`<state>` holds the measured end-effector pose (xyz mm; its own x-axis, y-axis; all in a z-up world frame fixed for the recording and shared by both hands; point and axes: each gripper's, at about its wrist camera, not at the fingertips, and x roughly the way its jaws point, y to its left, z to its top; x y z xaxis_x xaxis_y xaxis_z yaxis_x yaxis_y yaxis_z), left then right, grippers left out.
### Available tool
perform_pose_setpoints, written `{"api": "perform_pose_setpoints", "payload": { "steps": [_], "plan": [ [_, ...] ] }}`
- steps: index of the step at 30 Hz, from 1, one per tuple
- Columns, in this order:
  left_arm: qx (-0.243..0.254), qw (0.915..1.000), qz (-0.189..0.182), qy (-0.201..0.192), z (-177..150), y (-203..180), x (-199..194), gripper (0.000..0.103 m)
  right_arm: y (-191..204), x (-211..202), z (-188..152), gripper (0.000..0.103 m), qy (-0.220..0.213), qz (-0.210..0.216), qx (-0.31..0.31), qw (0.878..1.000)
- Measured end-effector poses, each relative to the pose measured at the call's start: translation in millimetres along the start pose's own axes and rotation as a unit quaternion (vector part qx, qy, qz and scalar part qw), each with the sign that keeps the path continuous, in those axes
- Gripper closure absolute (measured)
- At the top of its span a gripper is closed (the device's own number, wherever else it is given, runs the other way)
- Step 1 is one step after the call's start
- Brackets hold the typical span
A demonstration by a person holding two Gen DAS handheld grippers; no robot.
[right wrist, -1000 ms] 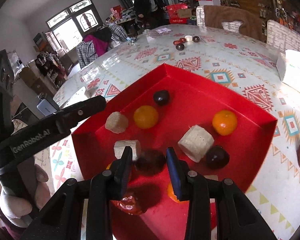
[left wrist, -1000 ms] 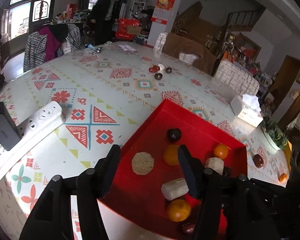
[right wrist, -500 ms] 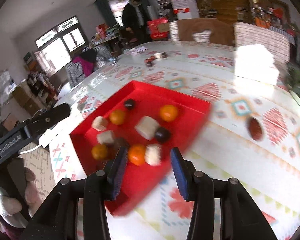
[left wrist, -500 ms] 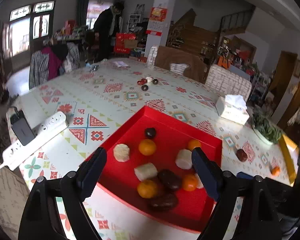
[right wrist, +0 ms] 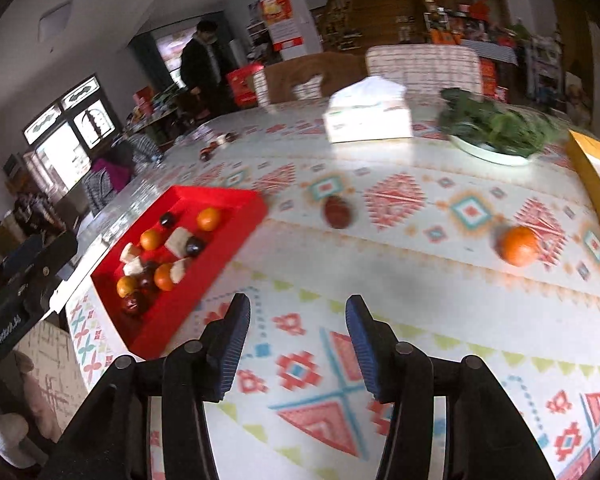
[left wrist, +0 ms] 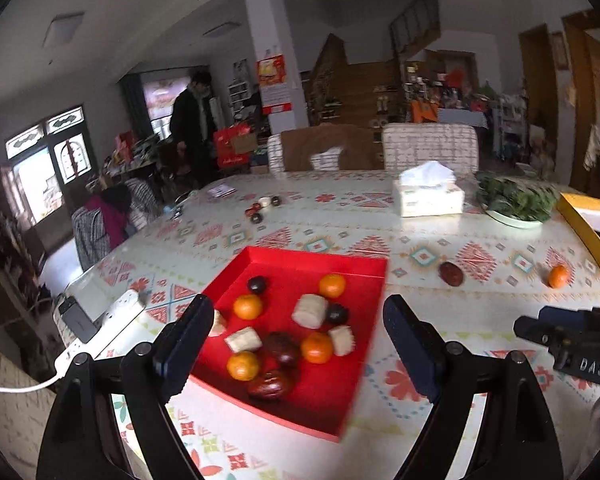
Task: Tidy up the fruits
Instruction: 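Move both open tools back toward the remaining fruit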
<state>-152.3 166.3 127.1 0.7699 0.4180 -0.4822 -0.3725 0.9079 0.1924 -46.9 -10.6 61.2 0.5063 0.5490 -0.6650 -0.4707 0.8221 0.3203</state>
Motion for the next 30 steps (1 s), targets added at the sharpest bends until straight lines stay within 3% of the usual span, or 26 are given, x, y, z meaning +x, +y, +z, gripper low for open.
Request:
{"api": "perform_pose_setpoints", "payload": {
  "steps": [17, 30],
  "plan": [
    [0.048, 0.9980, -0.033, 0.025, -3, -54, 2, 0.017, -75, -26, -16, 0.048, -0.011, -0.028, 0.060, 0.998],
    [0.027, 0.9927, -0.086, 0.080, -9, -63, 38, 0.017, -137, -34, -4, 0.048, -0.019, -0.077, 0.105, 0.991]
  ]
}}
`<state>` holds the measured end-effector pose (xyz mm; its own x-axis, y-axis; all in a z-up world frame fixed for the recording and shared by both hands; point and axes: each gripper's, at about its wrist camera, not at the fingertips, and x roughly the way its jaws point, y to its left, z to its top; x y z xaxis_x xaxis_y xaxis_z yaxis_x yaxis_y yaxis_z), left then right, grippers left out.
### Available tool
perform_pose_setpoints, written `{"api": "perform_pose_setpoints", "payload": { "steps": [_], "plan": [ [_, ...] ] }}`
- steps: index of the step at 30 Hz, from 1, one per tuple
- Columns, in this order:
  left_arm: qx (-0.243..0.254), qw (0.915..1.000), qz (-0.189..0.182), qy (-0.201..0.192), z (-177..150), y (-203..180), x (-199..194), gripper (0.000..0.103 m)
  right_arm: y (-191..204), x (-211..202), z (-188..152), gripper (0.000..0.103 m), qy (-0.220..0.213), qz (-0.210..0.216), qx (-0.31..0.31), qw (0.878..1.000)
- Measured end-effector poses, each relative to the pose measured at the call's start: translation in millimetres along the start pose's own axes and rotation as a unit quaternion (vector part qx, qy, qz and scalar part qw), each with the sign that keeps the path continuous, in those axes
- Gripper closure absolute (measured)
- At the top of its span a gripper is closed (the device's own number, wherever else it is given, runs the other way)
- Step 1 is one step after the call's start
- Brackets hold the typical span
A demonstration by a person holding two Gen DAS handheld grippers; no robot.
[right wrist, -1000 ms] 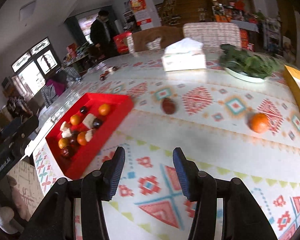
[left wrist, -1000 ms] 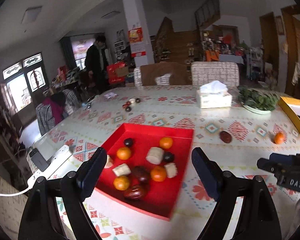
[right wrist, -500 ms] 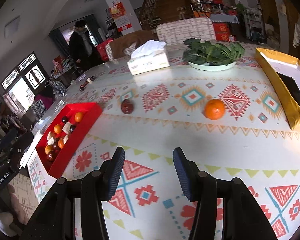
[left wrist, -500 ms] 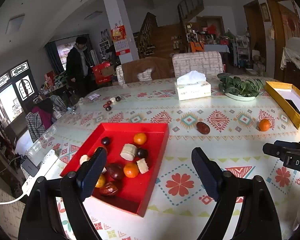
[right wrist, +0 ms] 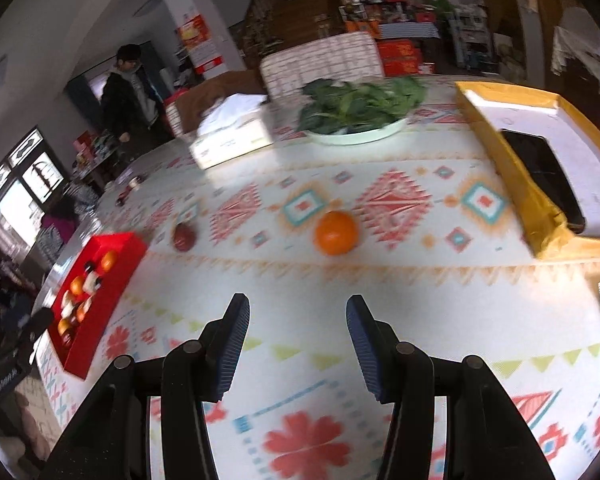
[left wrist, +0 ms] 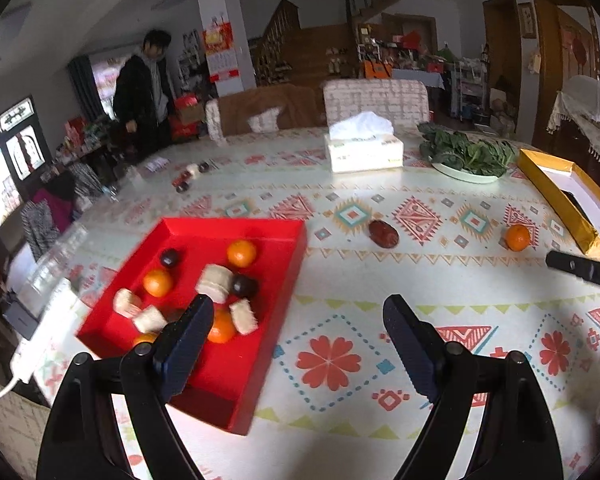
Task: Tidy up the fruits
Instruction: 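Move both open tools back toward the remaining fruit, then grasp a jujube with the left tool while the right tool grasps a tangerine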
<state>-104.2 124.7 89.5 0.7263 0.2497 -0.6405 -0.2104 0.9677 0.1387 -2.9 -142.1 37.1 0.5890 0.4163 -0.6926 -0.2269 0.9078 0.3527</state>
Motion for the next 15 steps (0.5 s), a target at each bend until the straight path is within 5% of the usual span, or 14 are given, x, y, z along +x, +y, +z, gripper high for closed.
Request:
{"api": "perform_pose_setpoints", "payload": {
  "steps": [15],
  "plan": [
    [-0.035, 0.9946, -0.077, 0.060, 39, -10, 74, 0.017, -22, 77, 49, 0.048, 0.024, -0.033, 0.018, 0.999]
  ]
}}
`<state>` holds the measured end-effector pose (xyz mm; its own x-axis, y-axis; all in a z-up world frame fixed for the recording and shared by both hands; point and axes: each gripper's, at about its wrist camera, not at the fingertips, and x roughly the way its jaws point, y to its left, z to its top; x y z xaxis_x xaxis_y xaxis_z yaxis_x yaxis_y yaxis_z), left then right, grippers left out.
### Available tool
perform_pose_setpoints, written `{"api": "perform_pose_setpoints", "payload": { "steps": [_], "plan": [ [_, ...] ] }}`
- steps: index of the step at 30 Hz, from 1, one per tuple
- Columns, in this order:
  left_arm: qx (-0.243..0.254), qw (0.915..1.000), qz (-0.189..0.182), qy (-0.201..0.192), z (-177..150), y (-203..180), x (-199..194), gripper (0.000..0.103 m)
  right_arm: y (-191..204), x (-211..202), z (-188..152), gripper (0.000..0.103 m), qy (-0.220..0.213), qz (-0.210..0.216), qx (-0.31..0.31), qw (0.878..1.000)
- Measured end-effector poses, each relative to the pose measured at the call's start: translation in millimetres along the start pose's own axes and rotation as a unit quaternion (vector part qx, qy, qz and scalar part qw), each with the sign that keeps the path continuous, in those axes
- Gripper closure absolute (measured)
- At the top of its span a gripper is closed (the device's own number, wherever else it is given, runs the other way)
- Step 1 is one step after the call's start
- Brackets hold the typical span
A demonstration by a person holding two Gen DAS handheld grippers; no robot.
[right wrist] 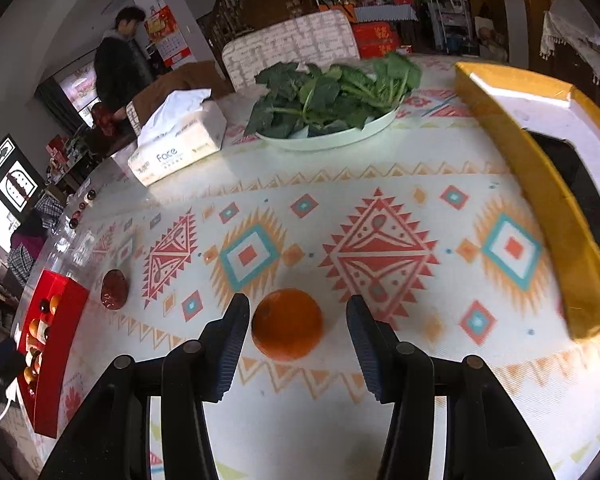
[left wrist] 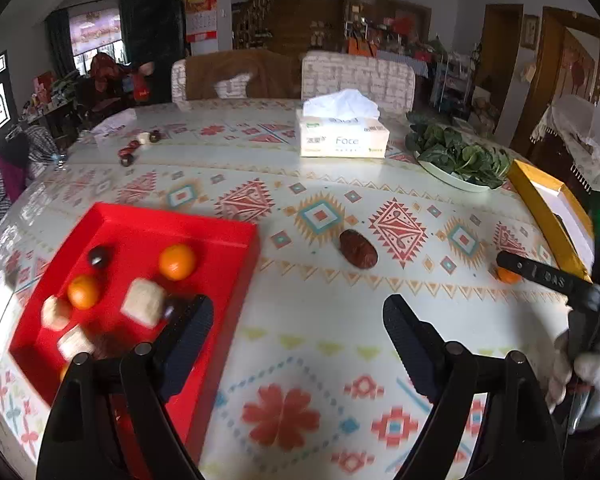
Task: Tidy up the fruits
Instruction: 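Grasp a jujube with the left tool while the right tool grasps a tangerine, then carry the jujube and tangerine into the red tray and open both tools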
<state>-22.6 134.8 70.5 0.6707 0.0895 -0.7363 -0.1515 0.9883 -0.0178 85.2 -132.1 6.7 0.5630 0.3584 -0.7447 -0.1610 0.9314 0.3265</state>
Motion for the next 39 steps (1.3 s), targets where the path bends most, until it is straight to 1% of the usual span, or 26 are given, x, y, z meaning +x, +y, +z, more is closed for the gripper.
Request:
{"api": "perform_pose_setpoints", "payload": {
  "steps": [3, 4, 5, 7, 9, 14, 16, 17, 18, 19, 20, 24, 26, 30, 35, 39],
  "plan": [
    [0.004, 0.9997, -0.016, 0.016, 9, -9, 23, 0.017, 4, 3, 0, 0.048, -0.001, -0.004, -0.014, 1.000],
    [0.004, 0.9995, -0.021, 0.025, 12, -13, 34, 0.017, 5, 4, 0, 0.051, -0.002, -0.005, -0.017, 1.000],
    [0.003, 0.9992, -0.027, 0.030, 14, -15, 42, 0.017, 6, 5, 0, 0.063, -0.002, -0.006, -0.022, 1.000],
    [0.002, 0.9987, -0.033, 0.040, 18, -21, 58, 0.019, 10, 5, -2, 0.064, -0.001, -0.006, -0.031, 0.999],
    [0.005, 0.9982, -0.037, 0.046, 21, -27, 71, 0.024, 11, 4, -2, 0.064, -0.002, -0.009, -0.035, 0.999],
    [0.018, 0.9980, -0.035, 0.048, 26, -38, 94, 0.026, 8, 4, -2, 0.064, 0.000, -0.001, -0.032, 0.999],
    [0.022, 0.9977, -0.034, 0.054, 27, -41, 102, 0.036, 7, 3, -3, 0.064, 0.001, 0.001, -0.030, 1.000],
    [0.022, 0.9975, -0.035, 0.057, 28, -42, 104, 0.050, 6, 3, -2, 0.064, 0.001, 0.002, -0.028, 1.000],
    [0.022, 0.9971, -0.037, 0.063, 27, -43, 108, 0.061, 6, 3, -2, 0.064, 0.001, 0.003, -0.026, 1.000],
    [0.027, 0.9977, -0.027, 0.056, 27, -45, 107, 0.065, 5, 3, -2, 0.064, 0.001, 0.004, -0.025, 1.000],
    [0.032, 0.9975, -0.028, 0.056, 26, -47, 107, 0.073, 4, 3, -2, 0.064, 0.001, 0.005, -0.024, 1.000],
    [0.025, 0.9978, -0.032, 0.052, 24, -45, 106, 0.075, 4, 3, -2, 0.064, 0.001, 0.004, -0.024, 1.000],
    [0.016, 0.9982, -0.033, 0.048, 24, -42, 101, 0.075, 4, 1, -3, 0.064, -0.001, 0.000, -0.026, 1.000],
    [0.004, 0.9987, -0.042, 0.029, 21, -32, 75, 0.075, 3, -3, -4, 0.064, -0.008, -0.002, -0.024, 1.000],
    [-0.013, 0.9990, -0.043, -0.009, 10, -9, 24, 0.075, 7, -9, -9, 0.064, -0.013, 0.002, -0.030, 0.999],
    [-0.048, 0.9973, -0.039, -0.039, -3, 26, -17, 0.075, 17, -11, -13, 0.064, -0.014, 0.014, -0.033, 0.999]
  ]
}}
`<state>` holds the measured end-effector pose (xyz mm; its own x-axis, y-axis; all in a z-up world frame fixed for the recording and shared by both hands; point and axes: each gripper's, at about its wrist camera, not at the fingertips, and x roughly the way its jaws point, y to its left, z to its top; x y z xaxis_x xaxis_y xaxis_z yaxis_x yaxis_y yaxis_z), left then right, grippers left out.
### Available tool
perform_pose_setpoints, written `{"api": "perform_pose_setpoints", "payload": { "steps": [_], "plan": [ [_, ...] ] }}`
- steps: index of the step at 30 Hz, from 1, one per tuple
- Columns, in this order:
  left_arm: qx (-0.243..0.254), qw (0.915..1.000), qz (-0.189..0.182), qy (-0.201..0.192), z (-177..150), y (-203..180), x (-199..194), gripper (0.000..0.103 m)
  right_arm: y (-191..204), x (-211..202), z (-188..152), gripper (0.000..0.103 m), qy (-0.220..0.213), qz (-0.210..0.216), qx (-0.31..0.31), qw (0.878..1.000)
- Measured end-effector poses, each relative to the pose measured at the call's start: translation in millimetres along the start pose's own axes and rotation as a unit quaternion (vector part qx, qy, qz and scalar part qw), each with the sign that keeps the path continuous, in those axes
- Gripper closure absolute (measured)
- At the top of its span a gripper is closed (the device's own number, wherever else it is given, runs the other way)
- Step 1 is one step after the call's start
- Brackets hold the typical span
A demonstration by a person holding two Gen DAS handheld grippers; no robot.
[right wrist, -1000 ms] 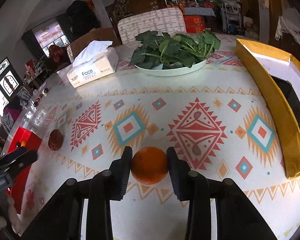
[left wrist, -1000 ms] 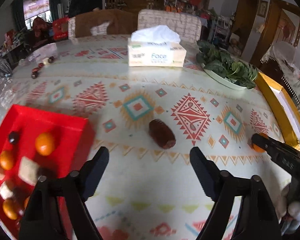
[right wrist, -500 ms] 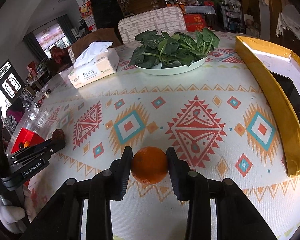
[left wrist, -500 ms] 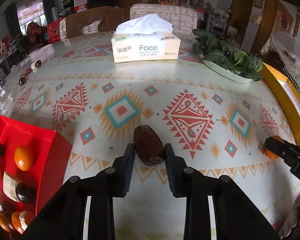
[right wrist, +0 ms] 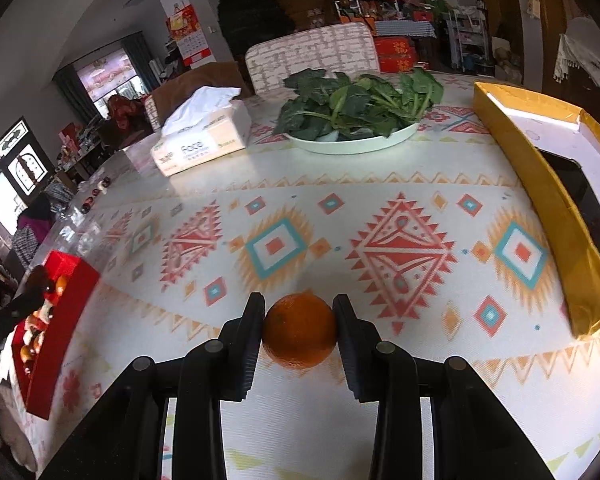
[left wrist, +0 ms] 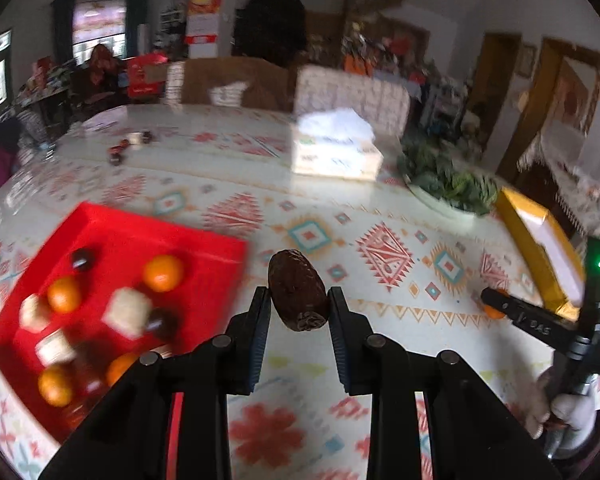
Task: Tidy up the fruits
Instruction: 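Carry the jujube and tangerine into the red tray and open both tools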
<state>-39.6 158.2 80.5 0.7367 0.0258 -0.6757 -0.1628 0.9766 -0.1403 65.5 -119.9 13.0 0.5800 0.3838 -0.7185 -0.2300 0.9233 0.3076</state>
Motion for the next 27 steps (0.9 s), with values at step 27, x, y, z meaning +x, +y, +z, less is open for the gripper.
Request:
{"api": "perform_pose_setpoints", "payload": {
  "steps": [27],
  "plan": [
    [-0.136, 0.9856, 0.099, -0.018, -47, 199, -45, 0.075, 286, 42, -33, 0.064, 0.085, 0.143, -0.154, 0.974]
  ]
}}
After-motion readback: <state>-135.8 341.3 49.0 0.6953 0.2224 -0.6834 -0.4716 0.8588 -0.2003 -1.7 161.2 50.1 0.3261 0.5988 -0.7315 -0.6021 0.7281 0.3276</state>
